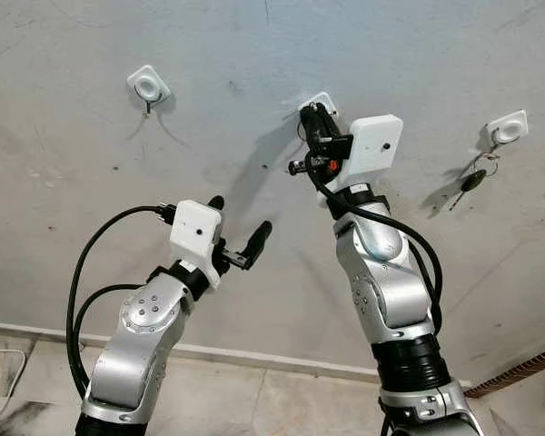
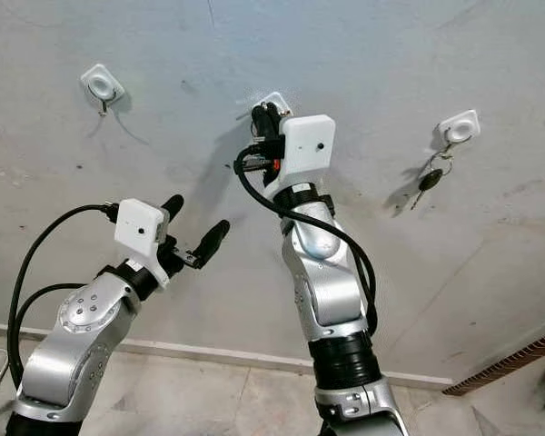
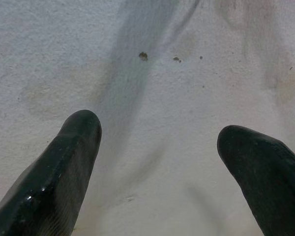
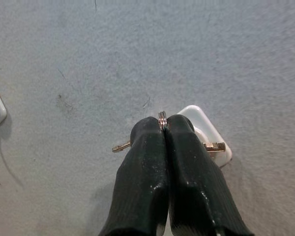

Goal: Hang keys on a hook

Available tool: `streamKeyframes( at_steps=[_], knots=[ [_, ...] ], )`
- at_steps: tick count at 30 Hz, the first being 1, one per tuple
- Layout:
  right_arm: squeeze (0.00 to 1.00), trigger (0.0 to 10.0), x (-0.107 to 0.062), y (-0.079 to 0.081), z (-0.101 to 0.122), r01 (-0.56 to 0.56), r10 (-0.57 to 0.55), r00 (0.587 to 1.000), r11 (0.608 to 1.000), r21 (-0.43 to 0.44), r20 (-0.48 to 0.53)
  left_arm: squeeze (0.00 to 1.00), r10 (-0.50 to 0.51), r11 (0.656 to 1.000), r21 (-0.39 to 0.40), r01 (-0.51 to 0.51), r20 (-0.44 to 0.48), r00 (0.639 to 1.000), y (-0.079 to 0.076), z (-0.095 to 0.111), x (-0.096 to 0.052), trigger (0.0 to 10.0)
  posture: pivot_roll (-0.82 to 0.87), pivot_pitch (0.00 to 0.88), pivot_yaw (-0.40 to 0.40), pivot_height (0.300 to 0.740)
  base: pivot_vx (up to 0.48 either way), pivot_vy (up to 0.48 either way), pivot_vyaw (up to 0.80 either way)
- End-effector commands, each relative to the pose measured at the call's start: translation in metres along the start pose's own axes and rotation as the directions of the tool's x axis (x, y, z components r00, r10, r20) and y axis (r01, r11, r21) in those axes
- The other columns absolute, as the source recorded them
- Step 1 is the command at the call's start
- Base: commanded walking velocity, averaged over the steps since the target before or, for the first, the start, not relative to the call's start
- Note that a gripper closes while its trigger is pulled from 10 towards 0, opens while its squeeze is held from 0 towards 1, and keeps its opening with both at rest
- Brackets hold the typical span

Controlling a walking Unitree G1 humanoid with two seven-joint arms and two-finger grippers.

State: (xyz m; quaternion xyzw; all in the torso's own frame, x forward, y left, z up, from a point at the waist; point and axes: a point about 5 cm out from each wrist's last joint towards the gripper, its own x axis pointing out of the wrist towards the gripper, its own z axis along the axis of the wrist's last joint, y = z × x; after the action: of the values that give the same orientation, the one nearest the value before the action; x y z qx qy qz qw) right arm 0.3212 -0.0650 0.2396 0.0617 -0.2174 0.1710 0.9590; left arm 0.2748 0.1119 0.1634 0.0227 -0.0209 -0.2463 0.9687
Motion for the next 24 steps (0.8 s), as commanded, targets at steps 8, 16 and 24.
streamKeyframes(
  at_steps=[8, 16, 24],
  knots=[
    [0.00, 10.0, -0.006, 0.004, 0.017, -0.017, 0.016, 0.999, 1.000, 0.005, 0.039, 0.00, 0.006, 1.000, -0.002, -0.006, -0.004, 1.000, 0.000, -0.001, 0.001, 10.0, 0.21, 0.055, -0.059, 0.740, 0.000, 0.000, 0.00],
    [0.00, 10.0, -0.007, 0.006, 0.022, -0.023, 0.022, 0.999, 1.000, 0.011, 0.045, 0.00, 0.006, 1.000, -0.003, -0.006, -0.003, 1.000, 0.000, -0.001, 0.002, 10.0, 0.21, 0.053, -0.059, 0.740, 0.000, 0.000, 0.00],
    [0.00, 10.0, -0.007, 0.008, 0.020, -0.020, 0.019, 0.999, 1.000, 0.005, 0.038, 0.00, 0.007, 1.000, -0.003, -0.007, 0.002, 1.000, -0.001, 0.000, 0.003, 10.0, 0.21, 0.053, -0.062, 0.740, 0.000, 0.000, 0.00]
  ],
)
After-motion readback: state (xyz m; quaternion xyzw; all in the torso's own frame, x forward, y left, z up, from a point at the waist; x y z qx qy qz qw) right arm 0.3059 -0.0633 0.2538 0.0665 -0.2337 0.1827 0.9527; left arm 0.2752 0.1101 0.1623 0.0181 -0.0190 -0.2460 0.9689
